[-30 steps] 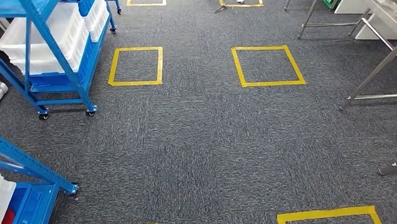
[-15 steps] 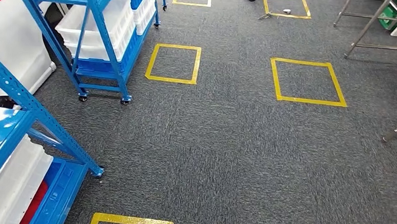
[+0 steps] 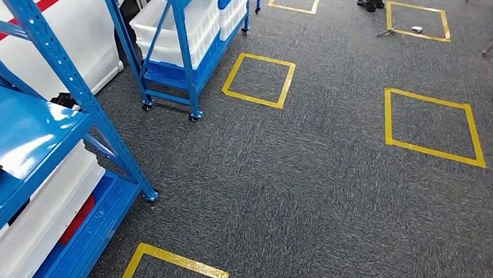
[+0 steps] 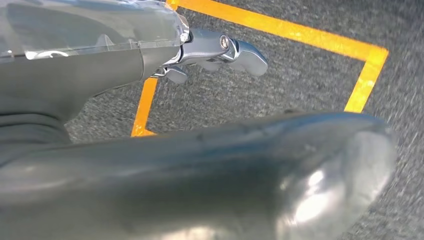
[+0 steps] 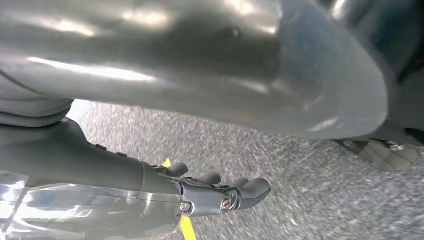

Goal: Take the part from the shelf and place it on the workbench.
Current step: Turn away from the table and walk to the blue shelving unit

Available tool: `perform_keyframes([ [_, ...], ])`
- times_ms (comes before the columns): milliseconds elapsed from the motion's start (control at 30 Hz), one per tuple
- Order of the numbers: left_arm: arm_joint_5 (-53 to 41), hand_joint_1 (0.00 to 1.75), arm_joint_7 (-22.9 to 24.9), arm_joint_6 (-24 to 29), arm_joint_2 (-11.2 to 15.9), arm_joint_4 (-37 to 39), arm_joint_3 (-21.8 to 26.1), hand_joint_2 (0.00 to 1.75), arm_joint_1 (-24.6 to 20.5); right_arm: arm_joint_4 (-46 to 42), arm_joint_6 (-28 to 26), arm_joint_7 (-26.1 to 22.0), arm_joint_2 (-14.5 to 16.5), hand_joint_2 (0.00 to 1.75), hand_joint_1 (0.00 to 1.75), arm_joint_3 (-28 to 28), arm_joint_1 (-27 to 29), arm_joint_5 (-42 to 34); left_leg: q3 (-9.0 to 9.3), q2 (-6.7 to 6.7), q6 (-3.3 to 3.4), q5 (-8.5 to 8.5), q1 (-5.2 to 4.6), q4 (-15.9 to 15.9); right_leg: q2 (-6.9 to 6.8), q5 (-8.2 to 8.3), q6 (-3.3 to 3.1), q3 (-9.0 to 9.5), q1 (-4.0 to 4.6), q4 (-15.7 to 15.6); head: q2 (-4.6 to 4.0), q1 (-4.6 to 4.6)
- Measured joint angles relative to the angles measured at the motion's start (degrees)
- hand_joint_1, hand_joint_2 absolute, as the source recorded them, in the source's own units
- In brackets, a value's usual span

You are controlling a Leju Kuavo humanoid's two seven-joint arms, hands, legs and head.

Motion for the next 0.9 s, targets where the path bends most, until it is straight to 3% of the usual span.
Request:
perform_keyframes([
  [33, 0.00, 0.00, -0.17, -0.02, 0.03, 0.00, 0.00, 0.00, -0.03, 0.00, 0.03, 0.00, 0.00, 0.00, 0.00, 0.00, -0.10, 0.04, 0.50, 0.32, 0.41, 0.15, -0.16, -1.09, -0.49, -0.16, 0.29, 0.11, 0.11, 0.09, 0.00, 0.00],
  [100, 0.01, 0.00, -0.48, -0.12, 0.10, 0.00, 0.00, 0.00, 0.14, -0.01, 0.08, 0.00, 0.01, 0.00, 0.00, 0.01, -0.46, 0.14, 0.36, -0.80, 1.18, 0.23, -0.28, -1.16, -1.25, -0.35, 0.88, 0.36, 0.16, 0.12, 0.00, -0.01],
  [167, 0.02, 0.00, -0.67, -0.22, 0.13, 0.00, 0.00, 0.00, 0.31, -0.02, 0.09, 0.05, 0.01, 0.00, 0.00, 0.02, -0.68, 0.19, 0.46, -1.85, 1.85, 0.50, -0.05, -1.51, 0.48, -1.59, 1.56, 0.03, -0.10, 1.58, 0.00, 0.01],
  [200, 0.03, 0.00, -0.72, -0.25, 0.14, 0.00, 0.00, 0.00, 0.25, -0.02, 0.09, 0.09, 0.01, 0.00, 0.00, 0.02, -0.64, 0.20, 0.57, -2.42, 2.15, 0.66, 0.10, -1.68, 2.08, -3.12, 1.85, -0.96, -0.26, 3.90, 0.00, 0.01],
  [267, 0.04, 0.00, -0.76, -0.30, 0.16, 0.01, 0.00, 0.00, 0.04, -0.02, 0.06, 0.19, 0.00, 0.00, 0.00, 0.02, -0.41, 0.21, 0.38, -3.61, 2.50, 0.82, 0.12, -1.71, 4.80, -7.02, 2.07, -4.70, -0.45, 11.63, 0.00, 0.02],
  [300, 0.04, 0.00, -0.75, -0.32, 0.20, 0.01, 0.00, 0.00, -0.01, -0.02, 0.03, 0.22, 0.00, 0.00, 0.00, 0.01, -0.34, 0.21, 0.31, -4.28, 2.55, 0.85, 0.09, -1.68, 5.19, -8.24, 2.11, -6.57, -0.48, 15.19, 0.00, 0.01],
  [333, 0.04, 0.00, -0.75, -0.36, 0.25, 0.02, 0.00, 0.00, 0.04, -0.02, -0.01, 0.24, 0.00, 0.00, 0.00, 0.01, -0.31, 0.21, 0.28, -5.00, 2.57, 0.87, 0.07, -1.65, 5.34, -8.38, 2.10, -7.70, -0.49, 17.17, 0.00, 0.01],
  [367, 0.04, 0.00, -0.75, -0.42, 0.29, 0.02, 0.00, 0.00, 0.12, -0.02, -0.04, 0.27, 0.00, 0.00, 0.00, 0.01, -0.30, 0.20, 0.31, -5.78, 2.55, 0.87, 0.06, -1.58, 5.45, -7.28, 2.04, -7.75, -0.52, 16.84, 0.00, 0.01],
  [400, 0.04, 0.00, -0.76, -0.51, 0.33, 0.02, 0.00, 0.00, 0.17, -0.02, -0.07, 0.32, 0.00, 0.00, 0.00, 0.00, -0.31, 0.19, 0.36, -6.62, 2.50, 0.87, 0.06, -1.52, 5.74, -5.21, 1.91, -6.69, -0.59, 14.20, 0.00, 0.01],
  [467, 0.04, 0.00, -0.79, -0.73, 0.32, 0.01, 0.00, 0.00, 0.14, -0.02, -0.11, 0.61, -0.02, 0.00, 0.00, -0.04, -0.24, 0.14, 0.31, -8.23, 2.20, 0.87, 0.02, -1.29, 8.12, -0.94, 1.50, -3.20, -0.73, 6.04, 0.00, 0.01],
  [533, 0.04, 0.00, -0.90, -0.88, 0.30, 0.00, 0.00, 0.00, 0.05, -0.01, -0.13, 0.90, -0.05, 0.00, 0.00, -0.16, -0.22, 0.11, -0.05, -9.54, 1.57, 0.96, 0.00, -1.10, 10.03, 0.66, 1.21, -1.44, -0.71, 1.50, 0.00, 0.01],
  [600, 0.04, 0.00, -1.13, -0.96, 0.35, 0.02, 0.00, 0.00, 0.16, -0.02, -0.09, 1.02, -0.05, 0.00, 0.00, -0.24, -0.41, 0.21, -0.46, -10.69, 0.73, 1.19, 0.07, -1.19, 9.30, 0.73, 0.78, -1.40, -0.62, 1.07, 0.00, 0.01],
  [633, 0.05, 0.00, -1.26, -0.99, 0.36, 0.02, 0.00, 0.00, 0.29, -0.02, -0.07, 1.09, -0.04, 0.00, 0.00, -0.24, -0.51, 0.28, -0.65, -10.33, 0.39, 1.11, 0.13, -1.04, 8.60, 0.86, 0.41, -1.31, -0.65, 0.87, 0.00, 0.00],
  [700, 0.06, 0.00, -1.43, -1.02, 0.36, 0.03, 0.00, 0.00, 0.34, -0.02, -0.05, 1.21, -0.02, 0.00, 0.00, -0.24, -0.43, 0.45, -1.90, -7.44, -0.17, -0.74, 0.05, 1.59, 7.05, 1.09, -0.45, -1.17, -0.79, 0.39, 0.00, 0.00],
  [733, 0.07, 0.00, -1.45, -1.02, 0.33, 0.03, 0.00, 0.00, 0.24, -0.02, -0.04, 1.29, -0.02, 0.00, 0.00, -0.24, -0.32, 0.50, -3.26, -5.57, -0.39, -2.61, 0.06, 4.68, 6.19, 1.09, -0.74, -1.16, -0.67, 0.30, 0.00, -0.01],
  [800, 0.07, 0.00, -1.45, -1.02, 0.31, 0.03, 0.00, 0.00, 0.01, -0.01, -0.04, 1.45, -0.02, 0.00, 0.00, -0.25, -0.06, 0.58, -6.85, -3.96, -0.85, -6.45, 0.12, 12.58, 4.40, 0.97, -1.01, -1.23, -0.41, 0.31, 0.00, -0.01],
  [833, 0.07, 0.00, -1.45, -1.02, 0.31, 0.03, 0.00, 0.00, 0.07, 0.00, -0.04, 1.53, -0.02, 0.00, 0.00, -0.26, 0.01, 0.61, -7.92, -3.78, -1.00, -7.21, 0.17, 15.11, 3.53, 0.92, -1.05, -1.24, -0.32, 0.32, 0.00, -0.01],
  [867, 0.08, 0.00, -1.44, -1.02, 0.30, 0.03, 0.00, 0.00, 0.19, -0.01, -0.04, 1.58, -0.02, 0.00, 0.00, -0.26, 0.02, 0.66, -7.89, -3.62, -1.09, -6.83, 0.20, 15.47, 2.71, 0.86, -1.03, -1.23, -0.27, 0.35, 0.00, -0.01],
  [900, 0.08, 0.00, -1.44, -1.02, 0.30, 0.04, 0.00, 0.00, 0.32, -0.01, -0.04, 1.60, -0.02, 0.00, 0.00, -0.26, -0.01, 0.71, -6.65, -3.35, -1.10, -5.45, 0.21, 13.41, 1.95, 0.78, -0.97, -1.16, -0.24, 0.38, 0.00, -0.01],
])
